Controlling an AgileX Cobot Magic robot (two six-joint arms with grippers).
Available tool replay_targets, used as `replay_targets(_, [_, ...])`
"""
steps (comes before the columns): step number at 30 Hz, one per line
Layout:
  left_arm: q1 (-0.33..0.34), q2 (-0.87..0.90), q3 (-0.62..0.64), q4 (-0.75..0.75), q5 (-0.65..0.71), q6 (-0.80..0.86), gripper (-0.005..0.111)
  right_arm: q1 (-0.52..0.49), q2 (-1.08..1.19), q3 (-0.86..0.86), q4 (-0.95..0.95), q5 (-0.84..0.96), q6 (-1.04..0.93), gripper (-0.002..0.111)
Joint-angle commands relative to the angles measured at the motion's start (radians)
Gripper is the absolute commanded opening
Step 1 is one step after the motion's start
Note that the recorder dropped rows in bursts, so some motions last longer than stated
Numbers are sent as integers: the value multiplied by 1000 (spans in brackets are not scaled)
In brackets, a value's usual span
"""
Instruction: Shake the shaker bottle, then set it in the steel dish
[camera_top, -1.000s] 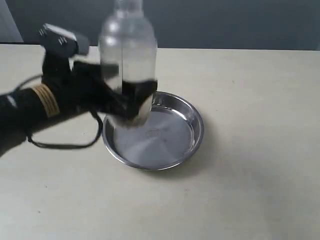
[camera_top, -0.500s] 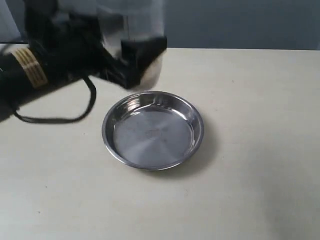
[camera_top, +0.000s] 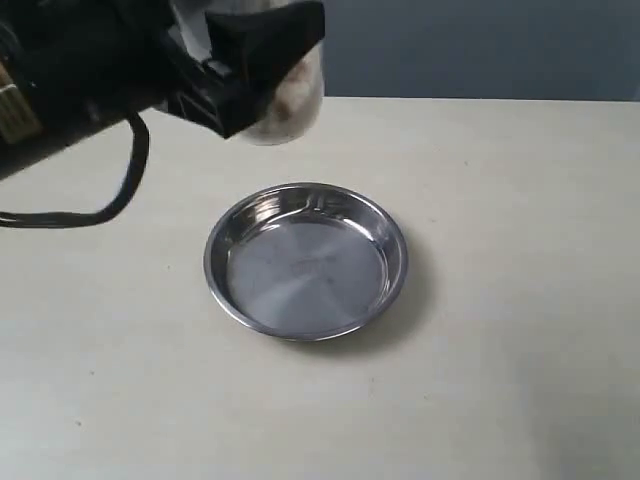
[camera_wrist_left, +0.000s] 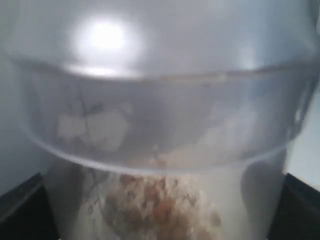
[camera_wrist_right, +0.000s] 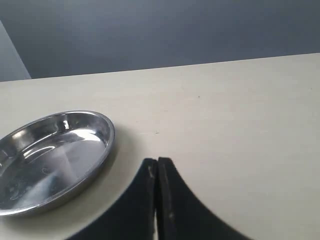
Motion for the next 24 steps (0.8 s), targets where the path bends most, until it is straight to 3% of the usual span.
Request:
replay_targets(1, [-2,138,97,-3,106,-78,0,2,-4,1,-2,-10,-1,-1])
replay_targets(3, [-2,149,108,72,-5,-94,0,2,-4,1,-2,-10,-1,-1])
replay_targets(6, [-2,73,53,63,-160,-84,0,2,-4,1,-2,-10,-1,-1])
replay_targets(9, [-2,23,-15,16,-73,-80,0,2,-4,1,-2,-10,-1,-1])
replay_targets(12, [-2,170,49,45,143,-120,0,2,-4,1,-2,-10,-1,-1])
replay_targets(16, [-2,30,-60,128,-11,-120,0,2,-4,1,-2,-10,-1,-1])
replay_targets(18, [-2,-12,-85,128,96,-111,0,2,-4,1,-2,-10,-1,-1])
replay_targets(21, [-2,95,2,118,232,-150,0,2,-4,1,-2,-10,-1,-1])
replay_targets(22, [-2,140,34,79,222,-161,0,2,-4,1,-2,-10,-1,-1])
replay_targets(24, [-2,98,5,117,38,-161,0,2,-4,1,-2,-10,-1,-1])
